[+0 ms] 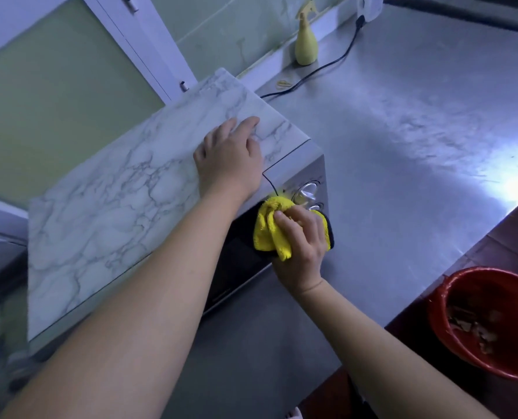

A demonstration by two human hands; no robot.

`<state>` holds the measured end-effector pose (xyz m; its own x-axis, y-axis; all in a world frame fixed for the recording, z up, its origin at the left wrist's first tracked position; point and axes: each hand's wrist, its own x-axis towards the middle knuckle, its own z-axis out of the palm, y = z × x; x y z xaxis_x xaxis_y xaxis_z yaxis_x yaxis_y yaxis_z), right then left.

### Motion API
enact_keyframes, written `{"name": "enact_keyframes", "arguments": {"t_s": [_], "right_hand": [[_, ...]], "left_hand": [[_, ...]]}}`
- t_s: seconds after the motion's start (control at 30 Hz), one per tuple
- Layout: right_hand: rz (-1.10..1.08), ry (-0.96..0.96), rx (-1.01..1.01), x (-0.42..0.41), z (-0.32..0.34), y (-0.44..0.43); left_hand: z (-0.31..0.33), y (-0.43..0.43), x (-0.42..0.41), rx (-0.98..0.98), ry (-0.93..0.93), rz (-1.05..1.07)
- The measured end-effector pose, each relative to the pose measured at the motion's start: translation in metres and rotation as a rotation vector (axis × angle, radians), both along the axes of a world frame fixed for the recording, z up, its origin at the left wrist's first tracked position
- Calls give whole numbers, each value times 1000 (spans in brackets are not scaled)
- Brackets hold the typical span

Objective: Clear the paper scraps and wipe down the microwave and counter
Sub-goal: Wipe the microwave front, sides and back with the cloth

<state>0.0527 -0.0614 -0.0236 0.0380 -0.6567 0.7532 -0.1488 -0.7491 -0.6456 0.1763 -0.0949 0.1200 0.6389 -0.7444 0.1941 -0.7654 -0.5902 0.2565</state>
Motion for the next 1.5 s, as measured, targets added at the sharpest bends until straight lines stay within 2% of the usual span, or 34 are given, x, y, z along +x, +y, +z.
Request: {"name": "enact_keyframes", "arguments": {"t_s": [0.07,0.23,0.4,0.47,0.57,0.7,0.8,0.9,0.97,1.03,1.13,1.2,1.3,1.5], "right_hand": [[-3,69,47,-3,-28,-1],[113,387,366,-26,-69,11],[296,471,680,-37,-59,5],[375,388,819,-52,-44,-1],[396,198,817,-85,-11,-12],[369,-171,1018,-109,27,-37],[517,-242,1136,-106,47,-59],[686,-194,1217,-96,59,-67],[631,-130,1072,-91,64,-67],[551,-8,776,-88,70,-68],[448,297,302,-79,66,-79],[409,410,131,-73,57,-87],[356,422,25,-70,36,-94],[308,387,170,-86,2,-95]], "left_hand": [[-1,0,0,0,-7,-1],[-2,0,0,4,-11,8],[-1,0,1,0,5,5],[-2,0,1,-7,8,2],[-2,1,2,-19,5,3],[-2,-1,1,-25,5,9],[-1,-1,1,-24,3,16],[-1,-1,0,-33,1,9],[-2,-1,1,-39,2,9],[-3,-1,3,-40,4,10],[-5,-2,5,-47,0,-4],[-5,-2,7,-50,-2,-3],[-7,-2,7,-52,-4,0],[-7,-2,6,-47,0,4]]}}
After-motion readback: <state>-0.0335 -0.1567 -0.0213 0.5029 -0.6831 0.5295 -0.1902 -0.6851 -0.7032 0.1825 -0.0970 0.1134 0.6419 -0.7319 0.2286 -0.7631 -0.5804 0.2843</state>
